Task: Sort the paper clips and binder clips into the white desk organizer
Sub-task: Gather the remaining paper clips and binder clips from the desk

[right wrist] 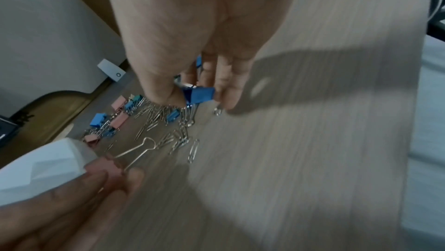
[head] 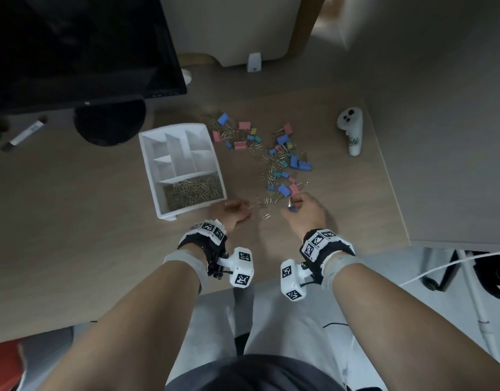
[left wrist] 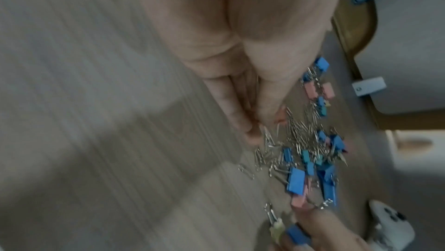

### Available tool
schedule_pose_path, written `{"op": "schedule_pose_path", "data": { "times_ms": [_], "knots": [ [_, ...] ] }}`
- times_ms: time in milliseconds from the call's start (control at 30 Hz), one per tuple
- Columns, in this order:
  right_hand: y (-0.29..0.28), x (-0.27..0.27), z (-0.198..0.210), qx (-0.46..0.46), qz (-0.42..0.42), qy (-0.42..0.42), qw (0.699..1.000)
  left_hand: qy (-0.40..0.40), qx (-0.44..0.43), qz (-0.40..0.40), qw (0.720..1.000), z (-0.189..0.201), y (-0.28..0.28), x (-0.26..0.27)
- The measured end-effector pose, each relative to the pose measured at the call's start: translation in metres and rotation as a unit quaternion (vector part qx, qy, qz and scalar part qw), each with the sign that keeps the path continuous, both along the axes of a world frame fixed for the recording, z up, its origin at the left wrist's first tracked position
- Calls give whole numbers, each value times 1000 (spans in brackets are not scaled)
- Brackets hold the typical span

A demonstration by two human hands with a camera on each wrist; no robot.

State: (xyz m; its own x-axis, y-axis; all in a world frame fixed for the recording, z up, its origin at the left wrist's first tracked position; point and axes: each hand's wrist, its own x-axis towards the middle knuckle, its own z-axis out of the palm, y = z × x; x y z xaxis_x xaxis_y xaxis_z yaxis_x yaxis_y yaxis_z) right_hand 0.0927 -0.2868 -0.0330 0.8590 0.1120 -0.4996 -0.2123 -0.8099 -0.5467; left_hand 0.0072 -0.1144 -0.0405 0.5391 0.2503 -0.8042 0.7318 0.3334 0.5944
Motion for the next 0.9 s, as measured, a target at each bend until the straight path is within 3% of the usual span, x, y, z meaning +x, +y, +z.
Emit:
{"op": "schedule_pose_path", "data": {
  "times_ms": [133,267,433,600,667,767,900],
  "knots": [
    [-27,36,4,-83,-21,-5,996,26,-39,47,998,-9,-18,32],
    [-65,70,1,-117,-26,-5,993,13,0,-49,999,-17,-55,70],
    [-98,100,-12,-71,-57,1,996,10,36,-108,993,-22,-111,117],
    [-114,120,-21,-28,-78,-6,997,-23,4,-73,997,-18,-136,142],
    [-113,120,-22,-39,-59,-21,997,-24,21,-39,999,-11,-129,138],
    [-90,112,-21,-24,-14,-51,998,15,133,-2,991,-3,-99,121],
    [-44,97,-26,3,140,-55,989,59,211,-14,976,-6,-58,91]
  ]
}}
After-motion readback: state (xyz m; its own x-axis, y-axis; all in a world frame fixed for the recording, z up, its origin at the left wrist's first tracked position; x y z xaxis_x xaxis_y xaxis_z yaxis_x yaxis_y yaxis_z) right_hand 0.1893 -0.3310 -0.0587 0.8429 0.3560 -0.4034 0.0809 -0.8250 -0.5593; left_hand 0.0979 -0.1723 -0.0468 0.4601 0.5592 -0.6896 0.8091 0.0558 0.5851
